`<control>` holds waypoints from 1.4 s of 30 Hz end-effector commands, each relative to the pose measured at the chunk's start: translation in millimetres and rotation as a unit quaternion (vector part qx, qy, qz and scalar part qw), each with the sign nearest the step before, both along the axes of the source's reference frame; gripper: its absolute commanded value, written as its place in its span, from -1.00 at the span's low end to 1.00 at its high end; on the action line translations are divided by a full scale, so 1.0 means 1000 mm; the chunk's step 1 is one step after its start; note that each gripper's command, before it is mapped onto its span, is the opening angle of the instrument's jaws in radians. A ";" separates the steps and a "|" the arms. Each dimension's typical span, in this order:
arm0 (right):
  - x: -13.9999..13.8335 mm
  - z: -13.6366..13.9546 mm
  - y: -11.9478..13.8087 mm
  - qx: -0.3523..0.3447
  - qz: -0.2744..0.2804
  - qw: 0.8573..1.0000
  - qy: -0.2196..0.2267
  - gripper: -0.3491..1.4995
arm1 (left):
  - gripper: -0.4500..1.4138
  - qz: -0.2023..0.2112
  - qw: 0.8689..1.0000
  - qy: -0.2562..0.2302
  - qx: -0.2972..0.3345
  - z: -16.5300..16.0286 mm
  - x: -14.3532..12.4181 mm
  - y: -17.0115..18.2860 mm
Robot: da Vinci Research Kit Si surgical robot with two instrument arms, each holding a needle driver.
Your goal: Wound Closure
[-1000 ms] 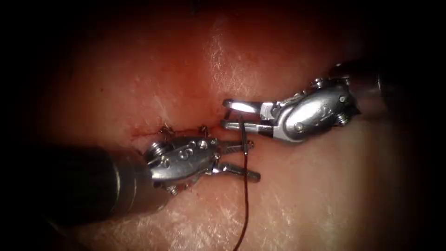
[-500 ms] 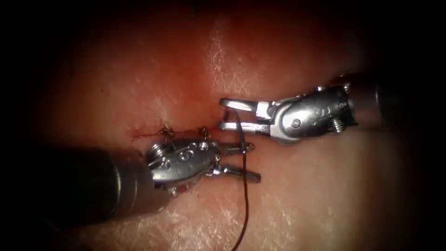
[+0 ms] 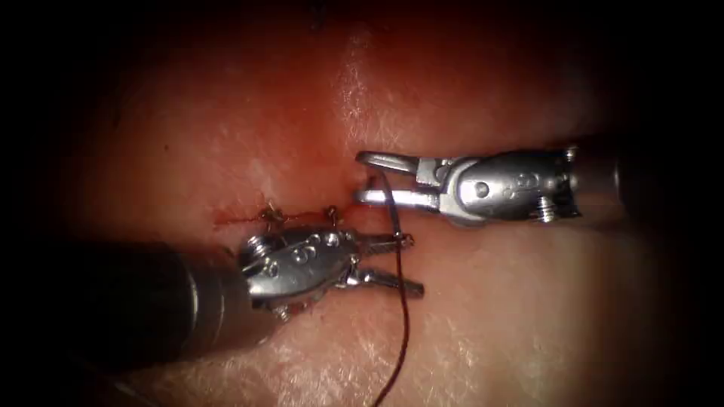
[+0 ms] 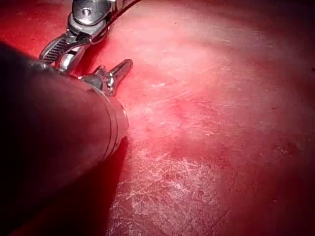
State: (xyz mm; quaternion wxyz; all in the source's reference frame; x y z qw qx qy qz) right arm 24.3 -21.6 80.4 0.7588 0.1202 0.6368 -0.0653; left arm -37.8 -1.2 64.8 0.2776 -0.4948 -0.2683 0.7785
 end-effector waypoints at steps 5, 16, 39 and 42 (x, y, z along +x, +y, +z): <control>0.0007 0.0002 -0.0010 0.029 -0.026 0.999 -0.021 -1.00 | -0.06 0.002 1.000 0.001 0.000 0.0007 -0.0006 -0.0004; 0.0007 0.0005 -0.0013 0.088 -0.016 0.995 -0.041 -1.00 | -0.08 0.004 1.000 0.001 0.001 0.0007 -0.0006 -0.0004; 0.0009 -0.0019 -0.0006 -0.104 -0.053 0.993 0.015 -1.00 | -0.14 0.011 1.000 0.006 0.000 0.0015 -0.0009 -0.0011; 0.0006 -0.0021 -0.0003 -0.106 -0.048 0.993 0.019 -1.00 | -0.15 0.019 1.000 0.010 0.006 0.0034 -0.0011 -0.0022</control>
